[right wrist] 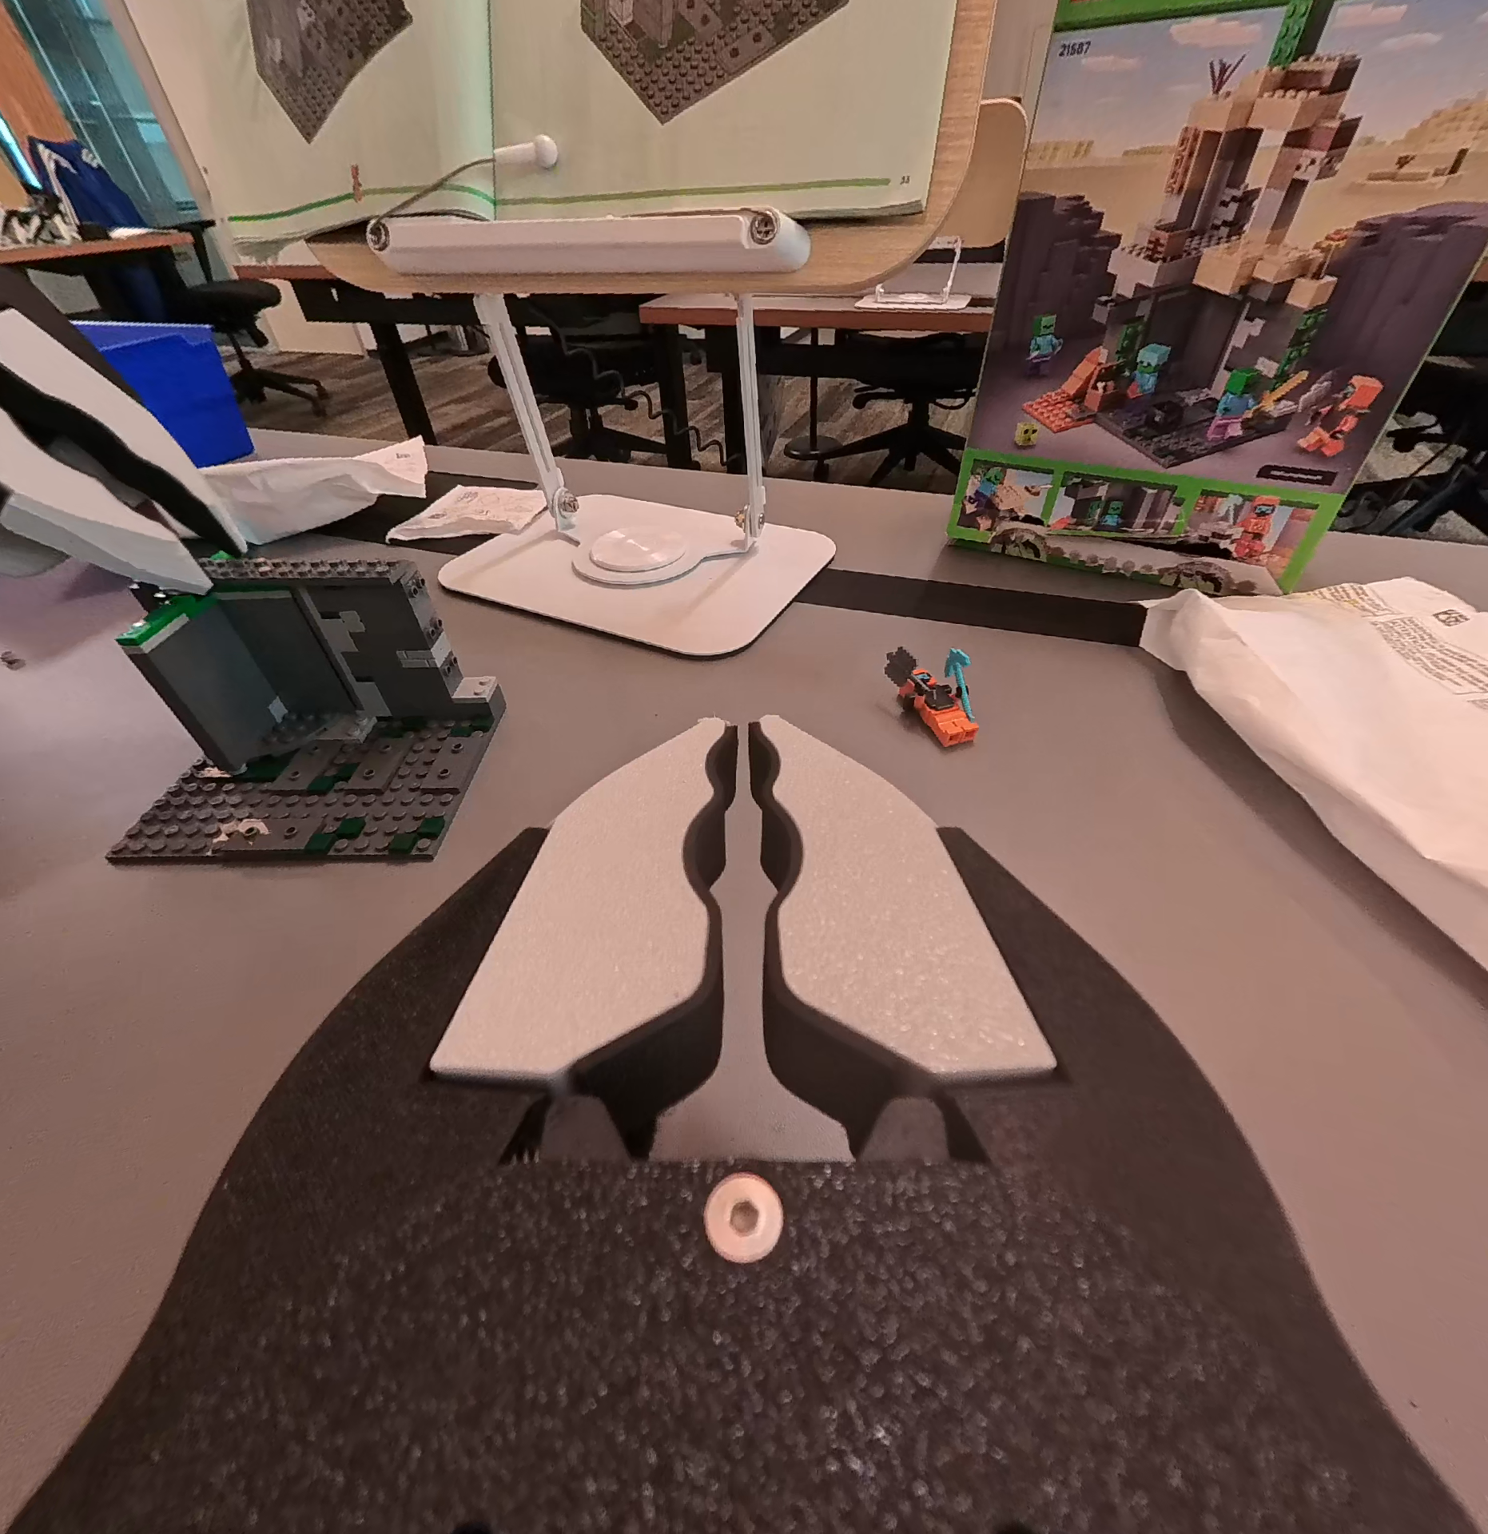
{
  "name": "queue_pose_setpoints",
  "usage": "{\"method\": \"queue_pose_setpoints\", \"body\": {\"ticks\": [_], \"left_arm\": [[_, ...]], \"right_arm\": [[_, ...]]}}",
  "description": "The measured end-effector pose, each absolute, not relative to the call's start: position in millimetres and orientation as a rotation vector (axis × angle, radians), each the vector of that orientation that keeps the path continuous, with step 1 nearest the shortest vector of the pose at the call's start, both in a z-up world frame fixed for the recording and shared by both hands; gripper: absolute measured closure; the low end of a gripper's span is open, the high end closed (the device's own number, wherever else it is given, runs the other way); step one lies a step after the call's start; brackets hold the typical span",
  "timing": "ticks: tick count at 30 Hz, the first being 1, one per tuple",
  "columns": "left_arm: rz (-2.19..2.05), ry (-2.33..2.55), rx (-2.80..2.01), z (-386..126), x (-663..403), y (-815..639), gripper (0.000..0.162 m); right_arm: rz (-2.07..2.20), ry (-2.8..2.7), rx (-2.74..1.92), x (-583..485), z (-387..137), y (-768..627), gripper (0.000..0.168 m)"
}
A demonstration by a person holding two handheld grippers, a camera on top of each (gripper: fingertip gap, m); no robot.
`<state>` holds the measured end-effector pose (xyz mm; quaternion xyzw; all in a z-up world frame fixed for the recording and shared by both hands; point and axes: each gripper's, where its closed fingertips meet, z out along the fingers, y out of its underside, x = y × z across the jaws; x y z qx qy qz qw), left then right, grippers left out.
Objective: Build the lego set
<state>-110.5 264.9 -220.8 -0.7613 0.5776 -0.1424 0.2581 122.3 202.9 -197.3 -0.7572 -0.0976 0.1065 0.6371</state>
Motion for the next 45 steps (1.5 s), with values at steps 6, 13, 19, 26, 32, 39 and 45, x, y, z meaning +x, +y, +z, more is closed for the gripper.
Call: {"method": "queue_pose_setpoints", "body": {"ticks": [6, 13, 19, 26, 32, 39, 45], "left_arm": [[-0.381, 1.586, -2.067, -222.2, -112.9, 264.8, 0.145], [-0.393, 1.585, -2.078, -220.4, -118.3, 264.7, 0.146], [-0.396, 1.585, -2.075, -220.2, -125.5, 262.5, 0.146], [-0.404, 1.570, -2.066, -220.5, -130.2, 260.1, 0.146], [-0.404, 1.556, -2.057, -219.3, -131.2, 257.5, 0.139], [-0.425, 1.501, -2.026, -207.6, -137.9, 253.7, 0.140], [-0.438, 1.501, -2.014, -214.1, -141.7, 251.2, 0.140]], "right_arm": [[0.243, -0.226, -1.732, 121.5, -198.3, 202.9, 0.166], [0.243, -0.229, -1.732, 121.0, -198.3, 202.8, 0.166], [0.244, -0.230, -1.731, 121.0, -198.1, 202.7, 0.166], [0.243, -0.231, -1.733, 120.9, -198.8, 202.9, 0.166], [0.240, -0.232, -1.733, 121.0, -199.1, 202.9, 0.166], [0.240, -0.239, -1.737, 119.7, -200.6, 203.2, 0.166], [0.236, -0.244, -1.736, 118.7, -201.0, 202.8, 0.166]]}}
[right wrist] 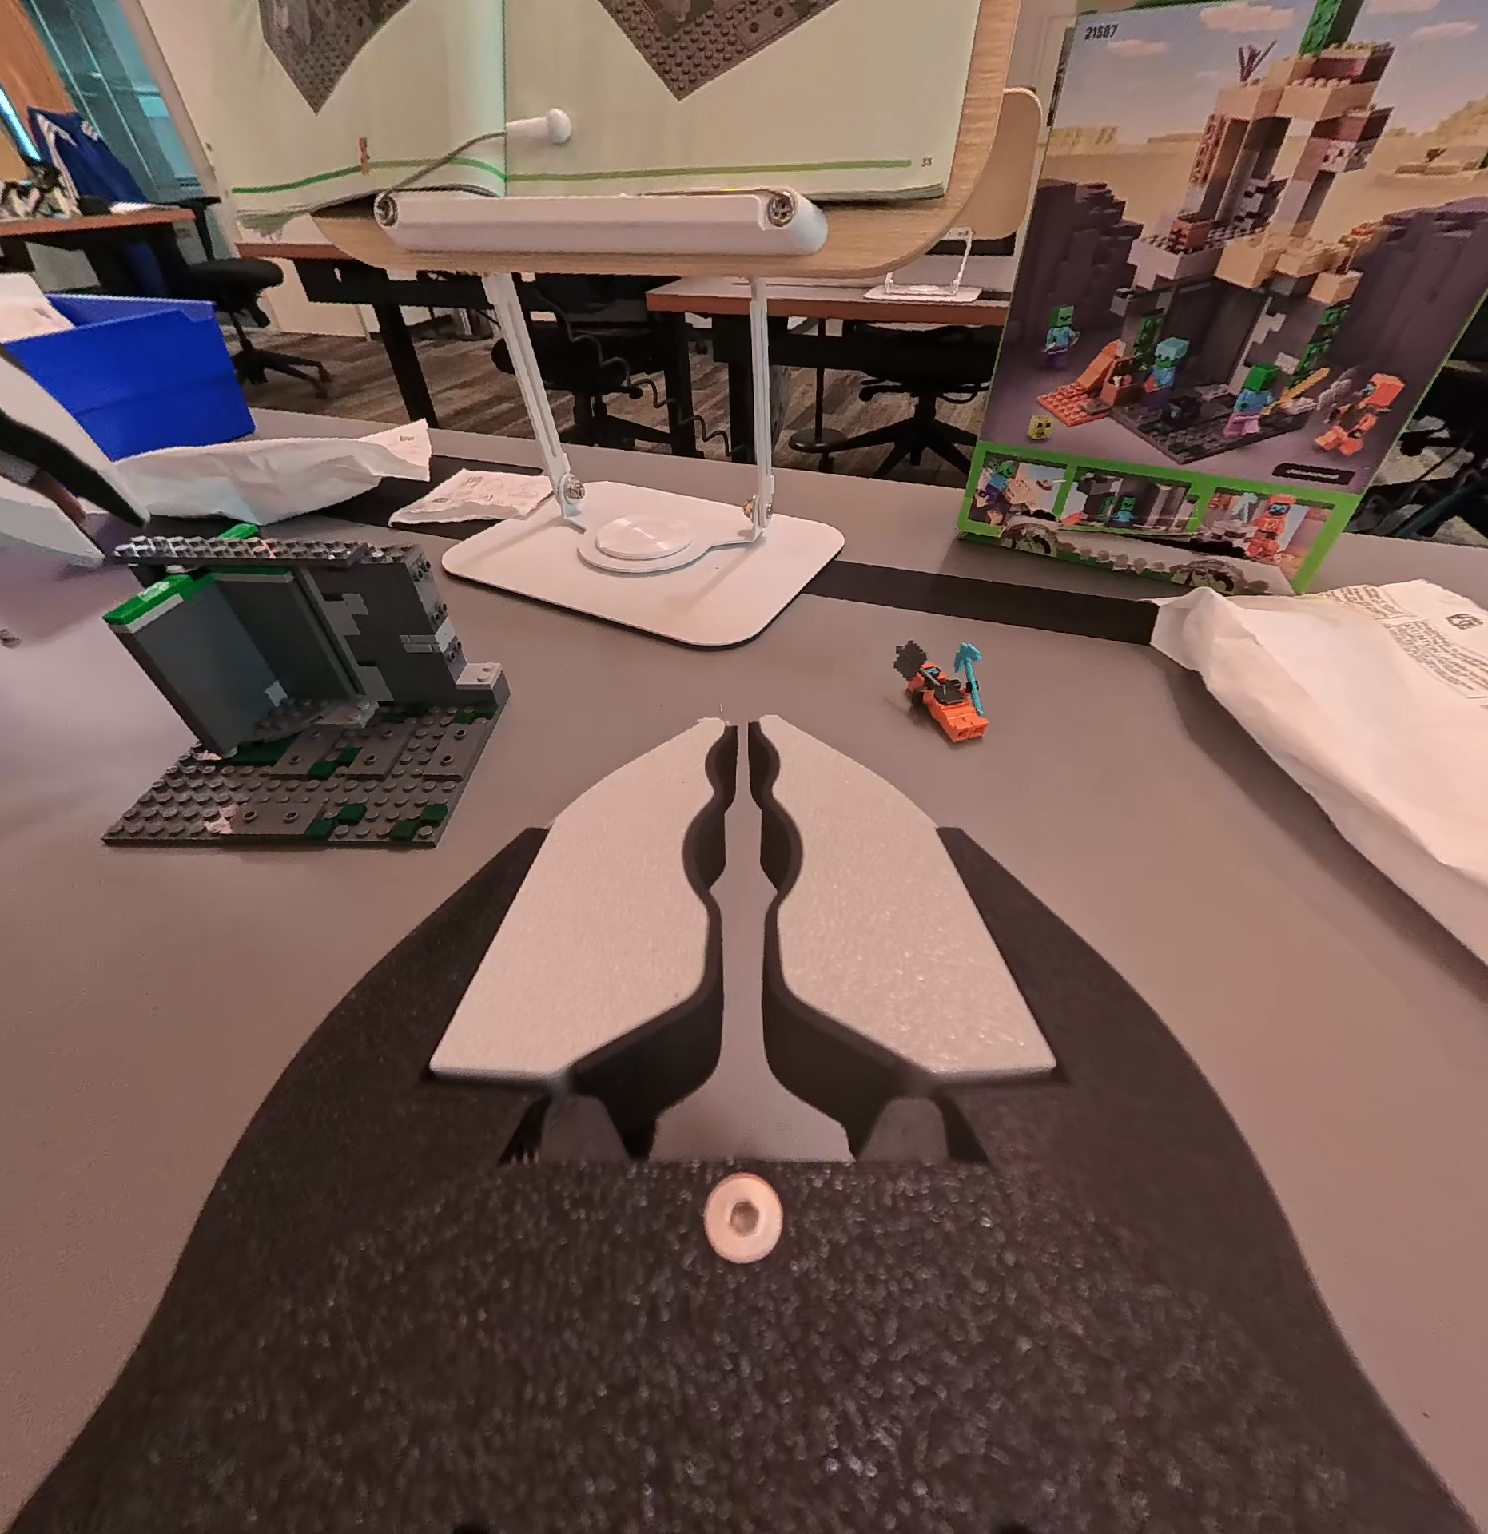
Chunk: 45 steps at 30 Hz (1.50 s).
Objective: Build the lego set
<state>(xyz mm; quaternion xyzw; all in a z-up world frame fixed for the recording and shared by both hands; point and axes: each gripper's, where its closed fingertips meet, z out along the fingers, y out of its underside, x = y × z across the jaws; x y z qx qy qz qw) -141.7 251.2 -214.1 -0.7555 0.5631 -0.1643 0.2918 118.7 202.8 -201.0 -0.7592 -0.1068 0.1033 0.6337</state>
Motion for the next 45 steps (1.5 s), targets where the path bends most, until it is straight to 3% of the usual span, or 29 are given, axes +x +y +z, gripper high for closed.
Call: {"method": "queue_pose_setpoints", "body": {"ticks": [15, 40, 45], "left_arm": [[-0.405, 1.506, -2.002, -219.1, -144.6, 255.8, 0.147], [-0.409, 1.442, -1.966, -199.8, -148.3, 257.0, 0.144], [-0.481, 1.331, -1.946, -196.0, -155.9, 252.1, 0.143]], "right_arm": [[0.234, -0.248, -1.738, 118.1, -202.6, 202.9, 0.166], [0.244, -0.259, -1.730, 116.1, -200.9, 201.6, 0.166], [0.295, -0.504, -1.679, 82.2, -193.1, 193.8, 0.162]]}}
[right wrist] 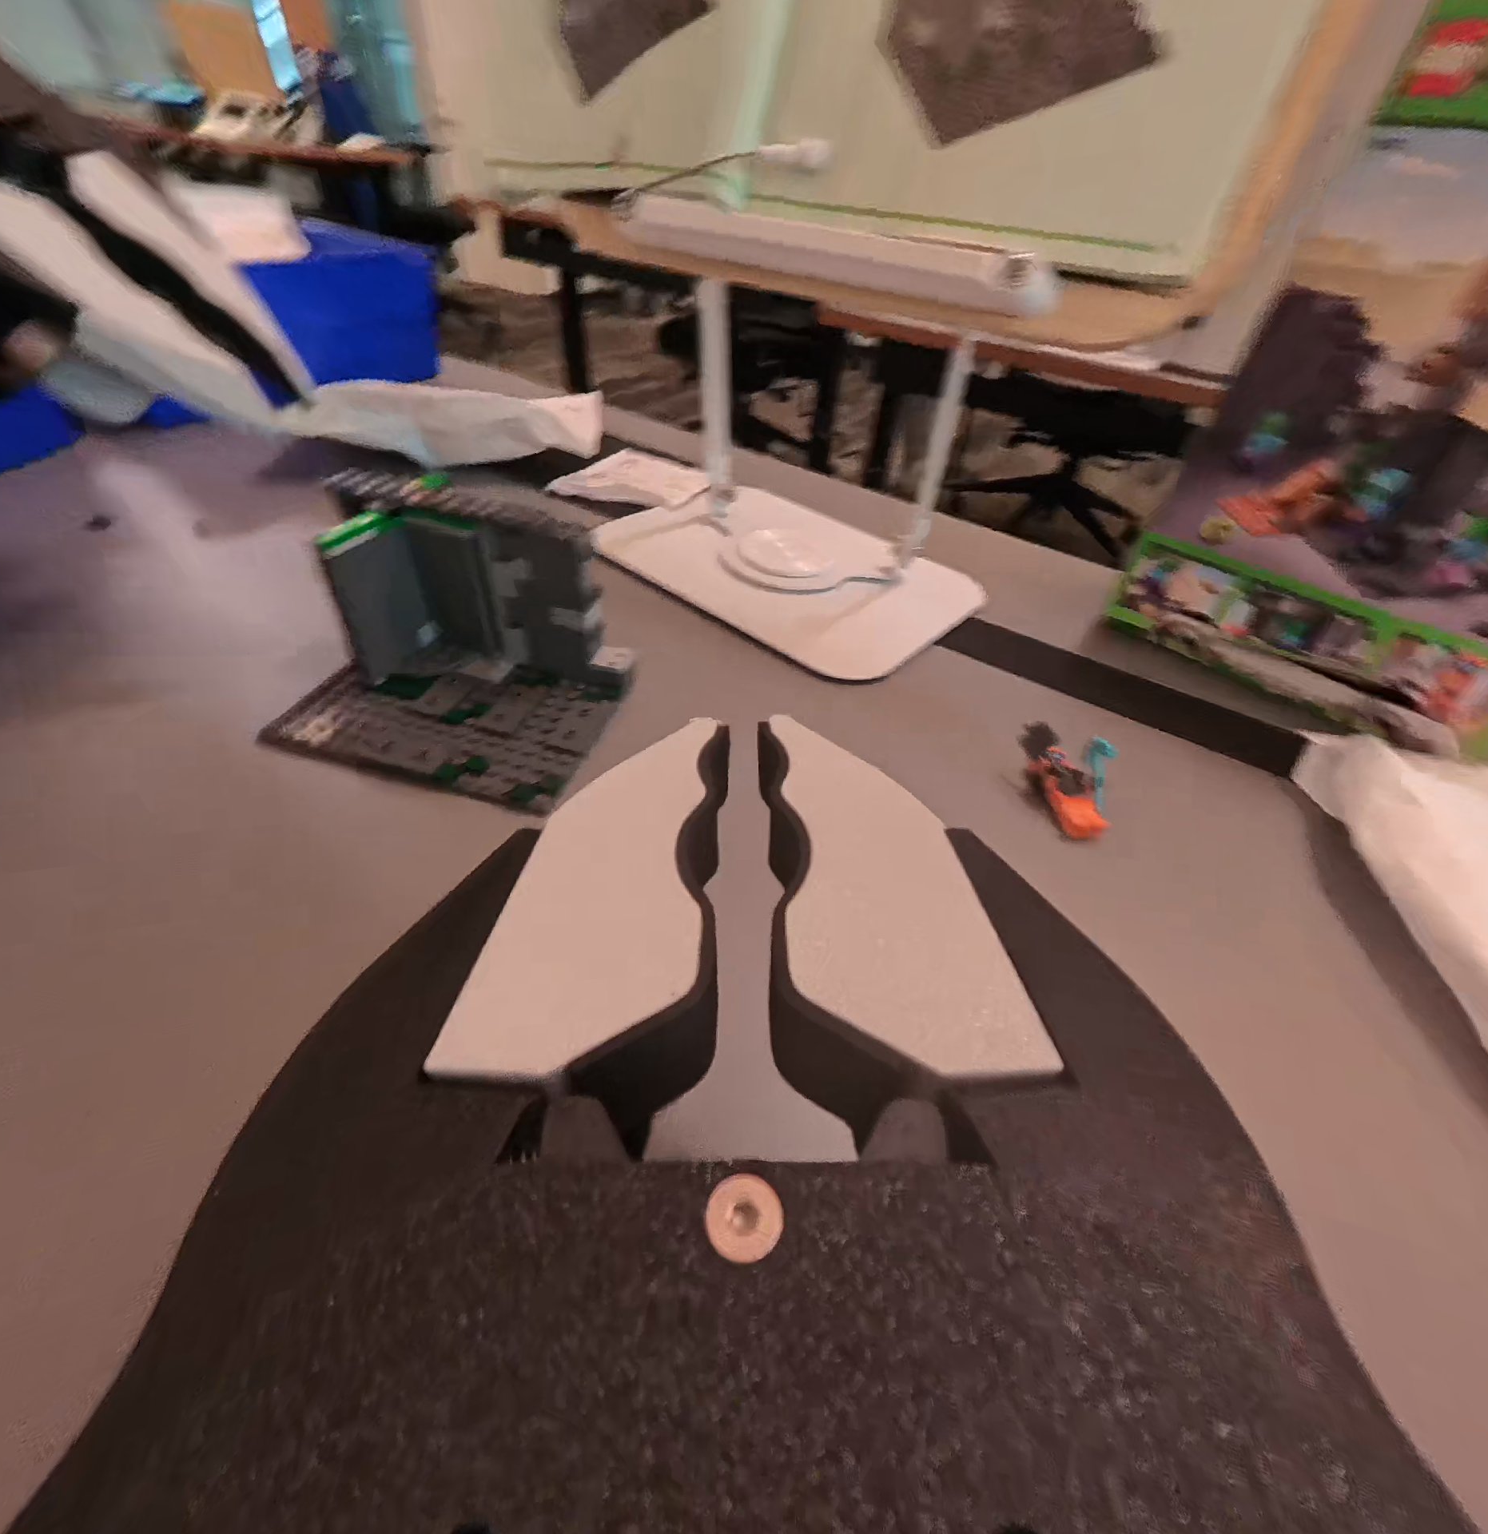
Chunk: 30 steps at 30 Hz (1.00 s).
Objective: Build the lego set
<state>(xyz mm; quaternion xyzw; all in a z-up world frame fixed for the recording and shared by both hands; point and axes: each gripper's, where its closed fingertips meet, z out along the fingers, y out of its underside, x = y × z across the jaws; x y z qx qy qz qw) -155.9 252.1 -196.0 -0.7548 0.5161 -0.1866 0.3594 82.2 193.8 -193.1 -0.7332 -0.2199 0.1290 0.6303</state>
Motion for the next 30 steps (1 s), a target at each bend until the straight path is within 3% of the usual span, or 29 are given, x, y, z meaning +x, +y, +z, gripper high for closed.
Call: {"method": "queue_pose_setpoints", "body": {"ticks": [8, 20, 30], "left_arm": [[-0.532, 1.280, -1.929, -246.0, -153.8, 247.8, 0.132], [-0.628, 1.160, -1.783, -255.2, -138.3, 263.8, 0.138], [-0.670, 1.194, -1.742, -256.1, -129.4, 260.9, 0.144]], "right_arm": [[0.415, -0.887, -1.658, -2.4, -186.3, 196.1, 0.160], [0.387, -0.794, -1.811, -111.2, -230.9, 226.9, 0.142], [0.352, -0.822, -1.841, -111.0, -242.4, 232.6, 0.153]]}}
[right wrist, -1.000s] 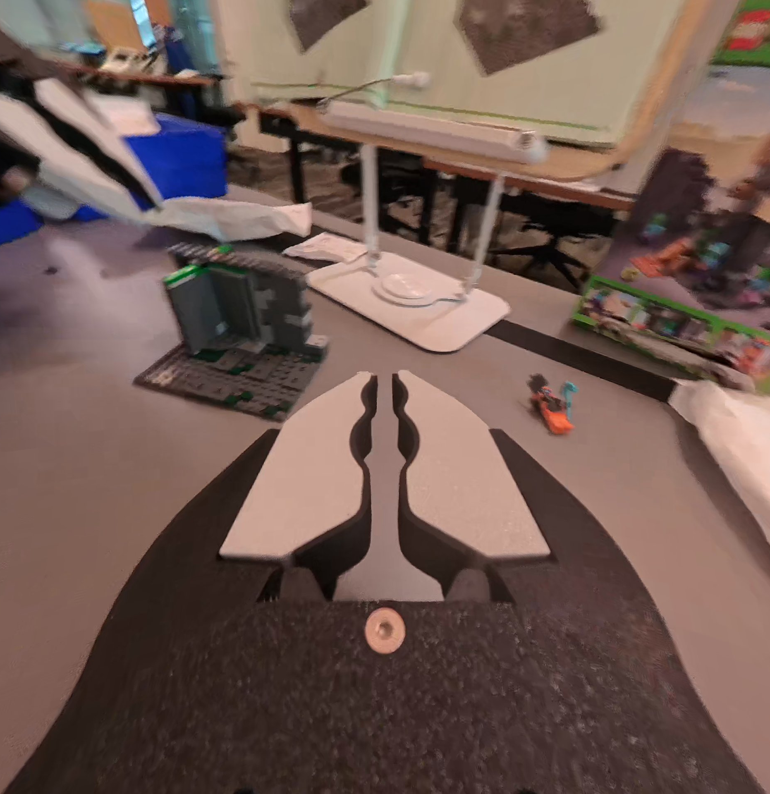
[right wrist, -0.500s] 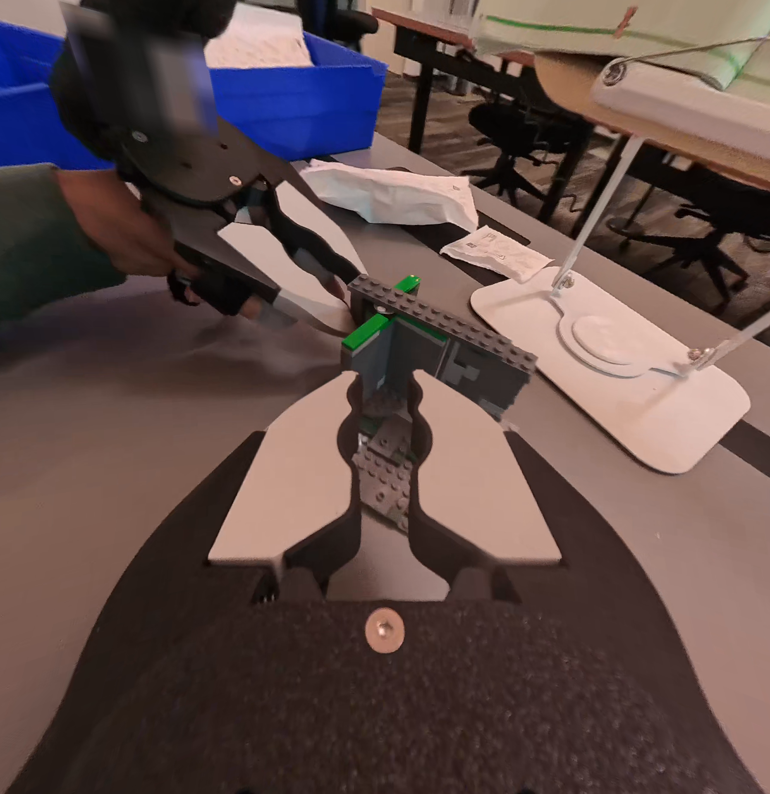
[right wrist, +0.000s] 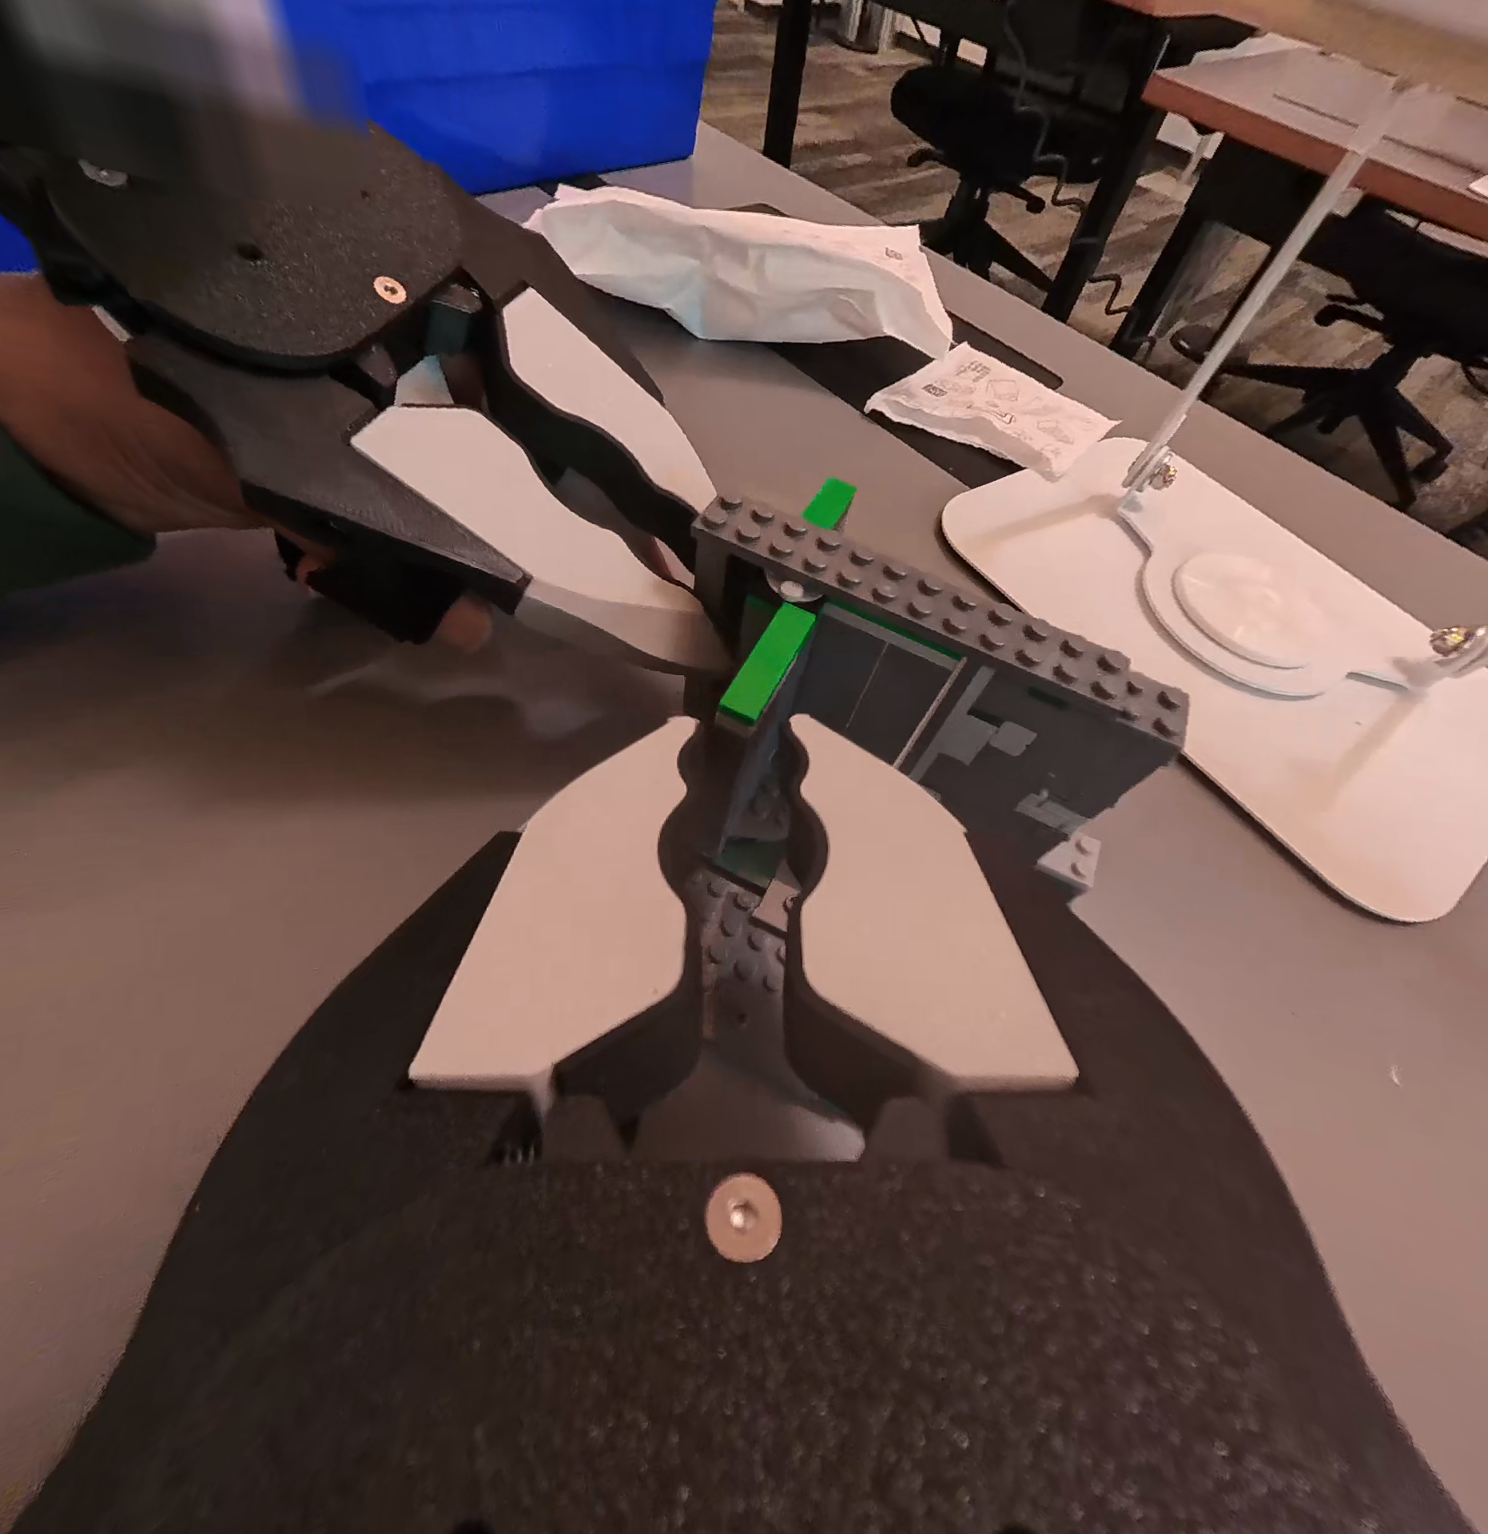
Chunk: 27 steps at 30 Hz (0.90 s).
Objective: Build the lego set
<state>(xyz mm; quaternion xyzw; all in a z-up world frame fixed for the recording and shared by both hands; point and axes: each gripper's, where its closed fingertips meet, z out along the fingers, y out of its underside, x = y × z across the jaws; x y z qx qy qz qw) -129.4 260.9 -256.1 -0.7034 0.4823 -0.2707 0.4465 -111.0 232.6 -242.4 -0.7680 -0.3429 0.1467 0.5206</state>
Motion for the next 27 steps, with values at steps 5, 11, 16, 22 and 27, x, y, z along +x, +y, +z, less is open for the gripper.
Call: {"method": "queue_pose_setpoints", "body": {"ticks": [5, 11, 16, 22, 27], "left_arm": [[-0.702, 1.226, -1.731, -256.5, -125.7, 256.2, 0.145], [-0.708, 1.224, -1.735, -256.6, -125.9, 256.2, 0.145], [-0.733, 1.236, -1.734, -256.5, -125.5, 255.6, 0.145], [-0.783, 1.301, -1.713, -256.6, -120.0, 251.7, 0.145], [-0.814, 1.346, -1.696, -256.7, -113.0, 248.4, 0.145]], "right_arm": [[0.328, -0.856, -1.829, -104.4, -242.4, 230.7, 0.153], [0.446, -0.949, -1.824, -94.0, -237.0, 215.6, 0.139], [0.392, -1.189, -1.922, -26.5, -260.4, 218.1, 0.134], [0.434, -1.493, -2.001, 2.5, -290.3, 207.8, 0.127], [0.453, -1.565, -2.063, 2.7, -294.6, 205.8, 0.131]]}}
